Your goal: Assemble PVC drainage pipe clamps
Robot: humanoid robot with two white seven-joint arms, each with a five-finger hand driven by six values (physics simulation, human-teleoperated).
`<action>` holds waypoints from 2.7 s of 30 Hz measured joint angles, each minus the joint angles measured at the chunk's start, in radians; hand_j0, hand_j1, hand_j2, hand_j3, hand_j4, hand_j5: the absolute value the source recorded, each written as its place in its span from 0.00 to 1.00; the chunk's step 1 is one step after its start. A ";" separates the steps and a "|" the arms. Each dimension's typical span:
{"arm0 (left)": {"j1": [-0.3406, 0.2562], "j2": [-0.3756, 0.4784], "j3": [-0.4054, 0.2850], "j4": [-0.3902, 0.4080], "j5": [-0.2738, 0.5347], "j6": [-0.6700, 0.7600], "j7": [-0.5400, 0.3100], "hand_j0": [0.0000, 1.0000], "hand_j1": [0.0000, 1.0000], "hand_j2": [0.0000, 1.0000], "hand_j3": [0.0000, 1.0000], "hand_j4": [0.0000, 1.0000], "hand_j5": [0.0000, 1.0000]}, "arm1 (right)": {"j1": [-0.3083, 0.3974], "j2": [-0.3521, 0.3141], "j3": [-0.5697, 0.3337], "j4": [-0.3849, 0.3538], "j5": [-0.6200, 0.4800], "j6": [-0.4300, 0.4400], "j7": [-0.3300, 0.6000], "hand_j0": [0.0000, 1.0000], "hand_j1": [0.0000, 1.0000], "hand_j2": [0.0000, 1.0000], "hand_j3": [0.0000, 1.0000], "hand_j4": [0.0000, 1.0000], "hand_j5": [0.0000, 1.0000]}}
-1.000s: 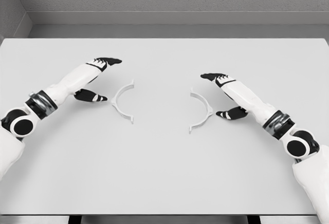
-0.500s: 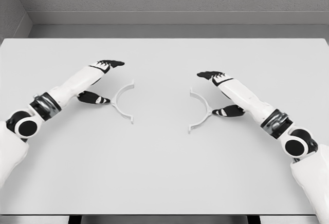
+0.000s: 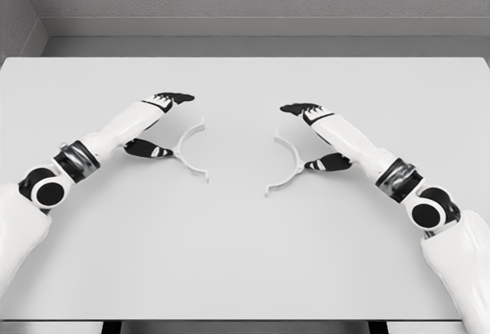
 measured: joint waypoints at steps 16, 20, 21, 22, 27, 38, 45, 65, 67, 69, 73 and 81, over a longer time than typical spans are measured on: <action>-0.009 -0.012 -0.004 -0.005 0.000 0.000 0.000 1.00 1.00 1.00 1.00 1.00 1.00 | -0.032 0.036 0.039 0.025 0.001 0.030 0.000 1.00 1.00 1.00 1.00 1.00 1.00; -0.038 -0.014 -0.003 0.028 0.001 0.000 0.000 1.00 1.00 1.00 1.00 1.00 1.00 | -0.038 0.048 0.050 0.035 0.002 0.030 0.000 1.00 1.00 1.00 1.00 1.00 1.00; -0.041 -0.015 -0.004 0.037 0.001 0.000 0.000 1.00 1.00 1.00 1.00 1.00 1.00 | -0.040 0.051 0.053 0.038 0.002 0.030 0.000 1.00 1.00 1.00 1.00 1.00 1.00; -0.046 -0.016 -0.005 0.044 0.001 0.000 0.000 1.00 1.00 1.00 1.00 1.00 1.00 | -0.041 0.054 0.055 0.040 0.002 0.030 0.000 1.00 1.00 1.00 1.00 1.00 1.00; -0.046 -0.027 -0.009 0.060 -0.001 0.000 0.000 1.00 1.00 1.00 1.00 1.00 1.00 | -0.046 0.063 0.069 0.044 0.002 0.036 0.000 1.00 1.00 1.00 1.00 1.00 1.00; -0.043 -0.041 -0.014 0.060 -0.002 0.000 0.000 1.00 1.00 1.00 1.00 1.00 1.00 | -0.078 0.084 0.096 0.073 0.002 0.051 0.000 1.00 1.00 1.00 1.00 1.00 1.00; -0.041 -0.049 -0.021 0.054 -0.003 0.000 0.000 1.00 1.00 1.00 1.00 1.00 1.00 | -0.098 0.104 0.110 0.100 0.002 0.053 0.000 1.00 1.00 1.00 1.00 1.00 1.00; -0.032 -0.079 -0.031 0.044 -0.022 0.000 0.000 1.00 1.00 1.00 1.00 1.00 1.00 | 0.012 0.003 -0.082 -0.037 -0.009 0.043 0.001 1.00 1.00 1.00 1.00 1.00 1.00; -0.032 -0.082 -0.031 0.043 -0.023 0.000 0.000 1.00 1.00 1.00 1.00 1.00 1.00 | 0.092 -0.021 -0.171 -0.093 -0.010 0.009 0.001 1.00 1.00 1.00 1.00 1.00 1.00; -0.032 -0.086 -0.031 0.043 -0.023 0.000 0.000 1.00 1.00 1.00 1.00 1.00 1.00 | 0.132 -0.039 -0.265 -0.129 -0.012 -0.029 0.002 1.00 1.00 1.00 1.00 1.00 1.00; -0.032 -0.094 -0.031 0.043 -0.024 0.000 0.000 1.00 1.00 1.00 1.00 1.00 1.00 | 0.132 -0.072 -0.357 -0.147 -0.015 -0.058 0.003 1.00 1.00 1.00 1.00 1.00 1.00; -0.032 -0.111 -0.030 0.043 -0.024 0.000 0.000 1.00 1.00 1.00 1.00 1.00 1.00 | 0.114 -0.058 -0.530 -0.149 -0.018 -0.069 0.318 1.00 1.00 1.00 1.00 1.00 1.00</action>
